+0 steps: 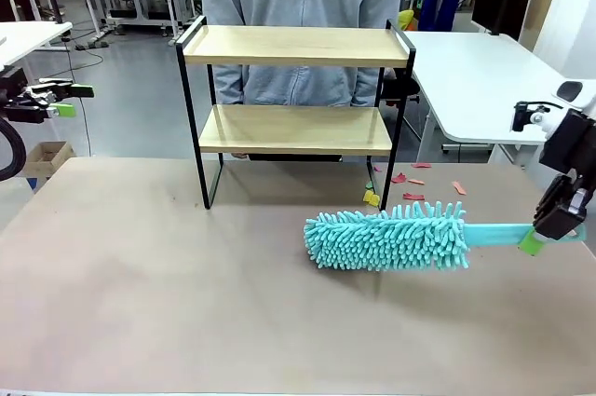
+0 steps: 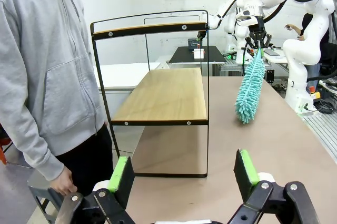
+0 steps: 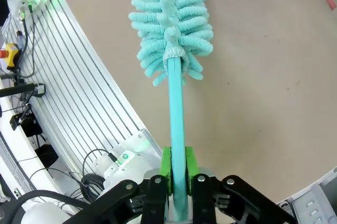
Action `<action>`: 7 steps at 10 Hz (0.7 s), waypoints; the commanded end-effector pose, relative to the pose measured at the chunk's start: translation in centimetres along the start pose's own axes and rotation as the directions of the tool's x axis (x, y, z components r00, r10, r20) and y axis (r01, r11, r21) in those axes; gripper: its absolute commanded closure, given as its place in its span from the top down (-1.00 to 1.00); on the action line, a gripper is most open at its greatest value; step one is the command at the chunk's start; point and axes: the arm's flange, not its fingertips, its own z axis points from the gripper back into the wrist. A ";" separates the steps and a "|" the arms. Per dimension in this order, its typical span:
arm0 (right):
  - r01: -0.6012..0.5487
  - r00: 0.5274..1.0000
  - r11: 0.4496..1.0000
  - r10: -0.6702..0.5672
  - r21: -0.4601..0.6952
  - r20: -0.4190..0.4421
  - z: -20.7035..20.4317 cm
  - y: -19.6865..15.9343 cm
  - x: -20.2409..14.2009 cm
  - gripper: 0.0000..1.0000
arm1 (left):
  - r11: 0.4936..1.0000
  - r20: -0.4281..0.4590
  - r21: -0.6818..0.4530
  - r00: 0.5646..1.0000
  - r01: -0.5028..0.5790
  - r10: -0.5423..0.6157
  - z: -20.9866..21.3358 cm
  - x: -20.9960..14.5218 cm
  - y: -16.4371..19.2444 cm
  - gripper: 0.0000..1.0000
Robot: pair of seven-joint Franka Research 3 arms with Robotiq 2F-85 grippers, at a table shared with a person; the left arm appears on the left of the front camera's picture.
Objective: Clean the shelf.
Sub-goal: Hand the Duster back to the human.
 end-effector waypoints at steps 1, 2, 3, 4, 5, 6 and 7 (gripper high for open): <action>-0.009 1.000 1.000 0.009 0.001 0.003 0.1 0.1 0.1 -0.74 | 1.000 -0.009 -0.008 1.000 0.016 -0.016 0.0 0.1 -0.1 1.00; -0.009 1.000 1.000 0.009 0.001 0.003 0.1 0.1 0.1 -0.74 | 1.000 -0.009 -0.008 1.000 0.016 -0.016 0.0 0.1 -0.1 1.00; -0.009 1.000 1.000 0.009 0.001 0.003 0.1 0.1 0.1 -0.74 | 1.000 -0.009 -0.008 1.000 0.016 -0.016 0.0 0.1 -0.1 1.00; -0.009 1.000 1.000 0.009 0.001 0.003 0.1 0.1 0.1 -0.74 | 1.000 -0.009 -0.008 1.000 0.016 -0.016 0.0 0.1 -0.1 1.00; -0.009 1.000 1.000 0.009 0.001 0.003 0.1 0.1 0.1 -0.74 | 1.000 0.000 0.000 1.000 0.000 0.000 0.0 0.0 0.0 1.00; 0.000 1.000 1.000 0.000 0.000 0.000 0.0 0.0 0.0 -0.74 | 1.000 -0.001 0.005 1.000 0.016 -0.016 -1.3 1.4 -1.9 1.00; -0.041 0.997 0.999 0.041 -0.006 0.069 0.5 -1.2 0.9 -0.74 | 1.000 0.013 0.018 1.000 0.001 -0.001 -2.5 2.5 -4.2 1.00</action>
